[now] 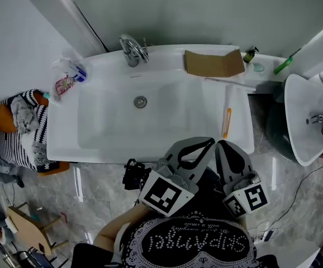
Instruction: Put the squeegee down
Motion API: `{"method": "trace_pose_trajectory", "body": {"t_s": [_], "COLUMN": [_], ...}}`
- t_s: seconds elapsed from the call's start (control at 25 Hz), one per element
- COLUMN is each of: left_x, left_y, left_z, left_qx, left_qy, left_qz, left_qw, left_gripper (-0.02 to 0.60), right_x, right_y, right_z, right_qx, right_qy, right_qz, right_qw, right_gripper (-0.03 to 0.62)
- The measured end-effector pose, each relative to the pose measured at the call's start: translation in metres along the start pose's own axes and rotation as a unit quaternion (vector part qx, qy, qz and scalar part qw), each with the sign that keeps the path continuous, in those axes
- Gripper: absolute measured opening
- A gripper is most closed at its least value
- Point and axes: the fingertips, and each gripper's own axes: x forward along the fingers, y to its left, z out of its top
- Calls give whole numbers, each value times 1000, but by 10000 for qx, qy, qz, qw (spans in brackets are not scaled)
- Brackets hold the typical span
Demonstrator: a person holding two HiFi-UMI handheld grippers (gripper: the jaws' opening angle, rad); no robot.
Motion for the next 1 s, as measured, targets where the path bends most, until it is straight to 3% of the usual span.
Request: {"method": "trace_pose_trajectory", "body": {"t_s": [1.0], "left_x": [-11], "left_y": [8], "left_z": [-3], "left_qx": [-66], "left_qy": [-22], "left_qz": [-14], "left_qw": [10000], "left_gripper": [6], "right_x": [10], "right_y": [11], "right_z": [-8], "right_qx": [111], "right_qy": [112], "right_qz": [34], "right_qw": [9999], "right_gripper": [21]}}
